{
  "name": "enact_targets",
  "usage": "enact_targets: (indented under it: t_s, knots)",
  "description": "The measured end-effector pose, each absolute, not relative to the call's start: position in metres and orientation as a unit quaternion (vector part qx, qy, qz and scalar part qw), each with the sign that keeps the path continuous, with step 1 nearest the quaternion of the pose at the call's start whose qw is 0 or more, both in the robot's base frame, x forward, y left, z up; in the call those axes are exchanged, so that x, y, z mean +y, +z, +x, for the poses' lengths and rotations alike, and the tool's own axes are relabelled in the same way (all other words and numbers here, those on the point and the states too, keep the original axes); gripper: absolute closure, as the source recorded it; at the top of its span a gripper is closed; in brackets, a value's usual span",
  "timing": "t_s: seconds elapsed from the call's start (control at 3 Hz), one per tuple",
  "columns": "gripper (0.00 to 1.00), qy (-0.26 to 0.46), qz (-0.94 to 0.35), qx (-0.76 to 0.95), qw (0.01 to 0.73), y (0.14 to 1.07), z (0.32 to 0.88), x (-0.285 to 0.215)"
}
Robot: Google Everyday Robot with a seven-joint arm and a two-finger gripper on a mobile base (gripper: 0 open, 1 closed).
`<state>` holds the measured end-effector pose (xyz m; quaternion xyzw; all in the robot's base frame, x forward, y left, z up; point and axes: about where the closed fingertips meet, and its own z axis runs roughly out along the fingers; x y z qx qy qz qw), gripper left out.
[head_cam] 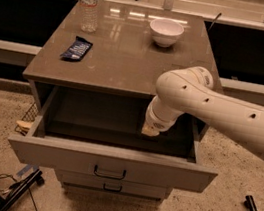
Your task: Open top drawer
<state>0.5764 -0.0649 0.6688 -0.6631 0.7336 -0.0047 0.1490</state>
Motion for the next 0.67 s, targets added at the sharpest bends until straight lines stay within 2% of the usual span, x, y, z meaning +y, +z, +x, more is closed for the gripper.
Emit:
enact_targets:
  t_s: [0.67]
  knots:
    - [1.00,0.056,-0.603,0.780,0.156,0.605,0.529,-0.098]
